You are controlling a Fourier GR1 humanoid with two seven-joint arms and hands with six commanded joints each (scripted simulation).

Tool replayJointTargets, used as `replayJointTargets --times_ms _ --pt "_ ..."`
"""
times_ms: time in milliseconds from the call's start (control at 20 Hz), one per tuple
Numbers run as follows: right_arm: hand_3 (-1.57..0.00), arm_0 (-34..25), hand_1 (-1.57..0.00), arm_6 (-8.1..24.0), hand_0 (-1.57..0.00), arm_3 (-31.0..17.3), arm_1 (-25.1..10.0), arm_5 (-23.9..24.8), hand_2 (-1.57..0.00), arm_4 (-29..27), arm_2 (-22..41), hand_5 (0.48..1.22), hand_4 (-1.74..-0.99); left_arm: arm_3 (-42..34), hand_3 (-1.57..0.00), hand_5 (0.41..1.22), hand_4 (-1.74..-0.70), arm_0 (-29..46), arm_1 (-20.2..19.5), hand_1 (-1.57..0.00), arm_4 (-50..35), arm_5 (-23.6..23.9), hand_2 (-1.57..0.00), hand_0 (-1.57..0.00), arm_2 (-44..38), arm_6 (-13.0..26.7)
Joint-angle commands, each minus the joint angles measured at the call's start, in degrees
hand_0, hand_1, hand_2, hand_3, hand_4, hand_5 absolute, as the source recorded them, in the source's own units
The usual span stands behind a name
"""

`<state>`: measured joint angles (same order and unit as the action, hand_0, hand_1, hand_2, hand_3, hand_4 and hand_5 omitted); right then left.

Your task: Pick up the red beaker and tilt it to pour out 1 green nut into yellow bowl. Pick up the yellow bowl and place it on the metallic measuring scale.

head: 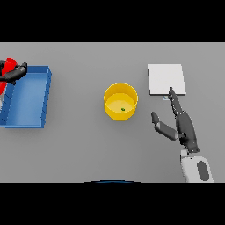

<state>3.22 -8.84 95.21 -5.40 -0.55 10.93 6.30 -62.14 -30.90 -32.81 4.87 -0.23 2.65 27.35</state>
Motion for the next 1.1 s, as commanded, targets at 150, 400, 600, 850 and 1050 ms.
replayJointTargets --times_ms 150,400,600,850,1050 --pt "0.00 -0.6 0.00 -0.3 0.00 -0.6 0.4 0.0 0.00 -0.4 -0.1 0.669 -1.155 -1.5 -0.34 0.644 -0.88 1.0 -1.8 -0.35 -0.6 -5.4 -0.33 -0.38 1.7 2.6" --pt "0.00 -0.4 0.00 -0.8 0.00 -0.5 -0.1 0.6 0.00 1.4 0.5 0.665 -1.157 -1.5 -0.11 0.627 -0.79 1.0 -2.3 -0.11 2.9 -4.4 -0.11 -0.13 3.9 3.6" --pt "0.00 -1.6 0.00 4.3 0.00 -0.1 -0.9 1.7 0.00 5.7 2.1 0.638 -1.115 -1.5 -0.05 0.635 -0.78 0.7 -1.7 -0.05 2.1 -3.0 -0.04 -0.05 2.8 -1.0" --pt "0.00 -10.0 0.00 6.1 0.00 -2.1 -9.3 -4.6 0.00 13.8 6.9 0.649 -1.122 -3.3 -0.01 0.666 -0.80 1.6 -0.2 -0.01 0.4 -2.0 -0.01 -0.02 2.0 -2.5" --pt "0.00 -17.6 0.00 5.3 0.00 -5.6 -14.6 -8.0 0.00 23.5 12.9 0.627 -1.142 -4.6 -0.01 0.687 -0.81 2.2 0.4 -0.01 0.3 -1.7 -0.01 -0.01 2.4 -1.2"
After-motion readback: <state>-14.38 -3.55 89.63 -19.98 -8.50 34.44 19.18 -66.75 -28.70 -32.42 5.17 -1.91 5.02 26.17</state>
